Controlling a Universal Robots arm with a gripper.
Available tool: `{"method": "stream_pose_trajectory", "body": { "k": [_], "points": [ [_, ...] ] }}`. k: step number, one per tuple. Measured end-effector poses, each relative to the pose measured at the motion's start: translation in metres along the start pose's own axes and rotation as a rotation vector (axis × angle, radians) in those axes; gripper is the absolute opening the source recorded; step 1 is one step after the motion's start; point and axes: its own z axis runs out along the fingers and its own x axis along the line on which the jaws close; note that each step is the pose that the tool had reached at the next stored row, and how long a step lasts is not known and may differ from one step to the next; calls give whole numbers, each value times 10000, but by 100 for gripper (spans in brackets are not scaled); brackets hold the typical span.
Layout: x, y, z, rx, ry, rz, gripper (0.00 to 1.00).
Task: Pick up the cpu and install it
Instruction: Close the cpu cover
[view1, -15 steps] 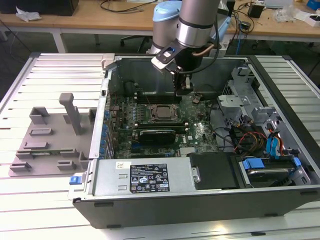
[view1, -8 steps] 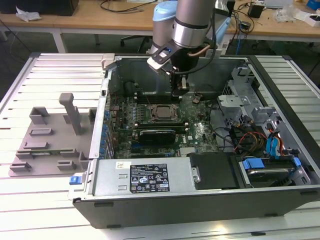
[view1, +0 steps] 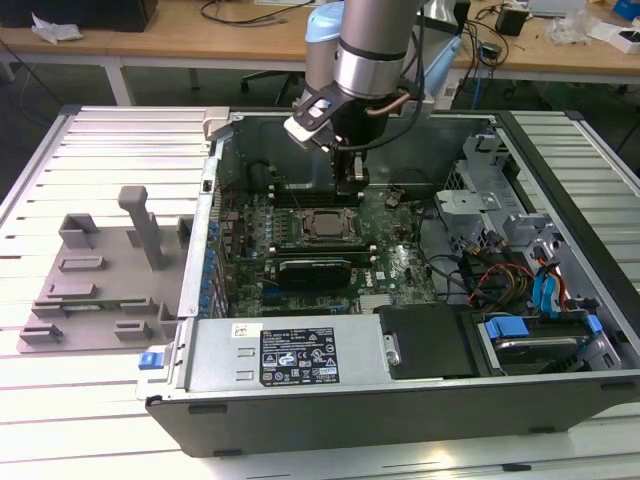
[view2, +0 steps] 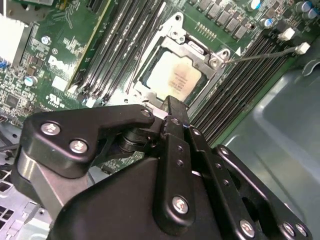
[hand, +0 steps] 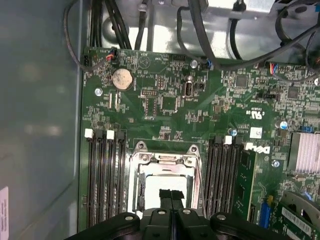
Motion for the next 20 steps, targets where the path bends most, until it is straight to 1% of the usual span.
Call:
{"method": "stream_pose_trajectory", "body": {
  "k": [3, 8, 11, 12, 14, 16, 17, 20],
  "points": [
    [4, -34, 44, 0, -2, -1, 11],
    [10, -64, 119, -1, 0, 0, 11],
    [16, -88, 191, -1, -1, -1, 11],
    [19, -121, 212, 0, -1, -1, 11],
    [27, -197, 283, 0, -1, 0, 11],
    [32, -231, 321, -1, 1, -1, 11],
    [35, -259, 348, -1, 0, -1, 11],
    [40, -316, 375, 0, -1, -1, 11]
  ]
}}
